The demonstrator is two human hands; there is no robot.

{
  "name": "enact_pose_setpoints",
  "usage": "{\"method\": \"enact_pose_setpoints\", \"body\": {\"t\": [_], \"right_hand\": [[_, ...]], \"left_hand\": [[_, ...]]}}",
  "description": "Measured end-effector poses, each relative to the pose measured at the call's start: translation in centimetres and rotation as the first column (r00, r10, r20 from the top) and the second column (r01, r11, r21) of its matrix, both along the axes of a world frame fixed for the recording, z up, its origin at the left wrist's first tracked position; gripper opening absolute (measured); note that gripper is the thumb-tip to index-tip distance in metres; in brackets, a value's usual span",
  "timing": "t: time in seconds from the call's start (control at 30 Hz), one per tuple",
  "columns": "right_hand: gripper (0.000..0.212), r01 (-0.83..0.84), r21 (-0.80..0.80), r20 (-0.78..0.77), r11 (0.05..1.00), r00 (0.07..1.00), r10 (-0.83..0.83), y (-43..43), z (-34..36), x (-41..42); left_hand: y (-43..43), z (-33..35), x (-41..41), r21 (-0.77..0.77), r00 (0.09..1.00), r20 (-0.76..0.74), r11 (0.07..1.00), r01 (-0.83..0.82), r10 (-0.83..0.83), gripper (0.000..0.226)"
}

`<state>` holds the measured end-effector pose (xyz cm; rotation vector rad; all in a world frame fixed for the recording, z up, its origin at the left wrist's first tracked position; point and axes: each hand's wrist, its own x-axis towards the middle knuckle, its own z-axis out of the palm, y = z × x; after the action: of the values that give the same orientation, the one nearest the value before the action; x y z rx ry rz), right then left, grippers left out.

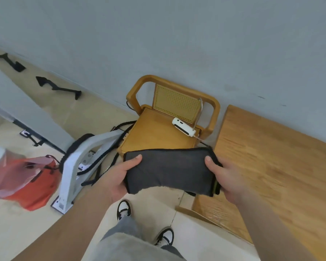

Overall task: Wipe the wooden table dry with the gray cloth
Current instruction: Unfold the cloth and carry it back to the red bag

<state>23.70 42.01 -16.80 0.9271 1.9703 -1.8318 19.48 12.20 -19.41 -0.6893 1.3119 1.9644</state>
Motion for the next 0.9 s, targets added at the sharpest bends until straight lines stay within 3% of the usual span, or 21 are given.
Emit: {"method": "enact_pose_setpoints", "body": {"t": [0.13,0.23,0.3,0.4,0.6,0.73,0.8,0.9], "right_hand": [[0.022,-0.105,0.096,0.038,0.99,0.994,0.102,-5.2,-1.1,-2.8],[0.023,-0.228,0.139,0.07,0.964,0.973,0.22,-11.1,-1.1,-5.7],[0.023,-0.305,0.138,0.078,0.942,0.952,0.297,-15.9,-1.4,-7.6],[0.022,-0.394,0.079,0.067,0.916,0.919,0.39,-24.2,-1.8,-10.0],[0.029,-0.596,0.027,0.037,0.802,0.803,0.595,-42.5,-2.3,-13.2],[0.041,-0.569,-0.173,0.084,0.804,0.805,0.588,-49.7,-1.9,-15.2],[0.048,-0.57,-0.249,0.08,0.783,0.793,0.604,-51.5,-1.7,-16.3],[0.047,-0.613,-0.315,0.035,0.725,0.755,0.654,-53.4,-1.4,-17.9]], "left_hand": [[-5.5,0.5,-0.2,-0.138,0.991,-0.084,0.984,-0.112,0.101,0.032],[-10.4,0.3,-0.4,-0.337,0.973,-0.199,0.924,-0.18,0.117,0.032],[-13.9,0.3,-0.7,-0.387,0.966,-0.2,0.892,-0.234,0.166,0.034],[-19.1,0.8,-1.5,-0.352,0.958,-0.194,0.897,-0.268,0.211,0.035],[-27.1,1.0,-3.8,-0.543,0.936,-0.348,0.804,-0.242,0.047,0.015],[-31.7,2.2,-5.7,-0.581,0.904,-0.423,0.747,-0.323,0.062,0.005],[-34.2,3.1,-6.4,-0.57,0.925,-0.378,0.776,-0.269,0.043,0.01],[-36.7,4.2,-7.1,-0.399,0.949,-0.313,0.902,-0.166,0.037,0.027]]}}
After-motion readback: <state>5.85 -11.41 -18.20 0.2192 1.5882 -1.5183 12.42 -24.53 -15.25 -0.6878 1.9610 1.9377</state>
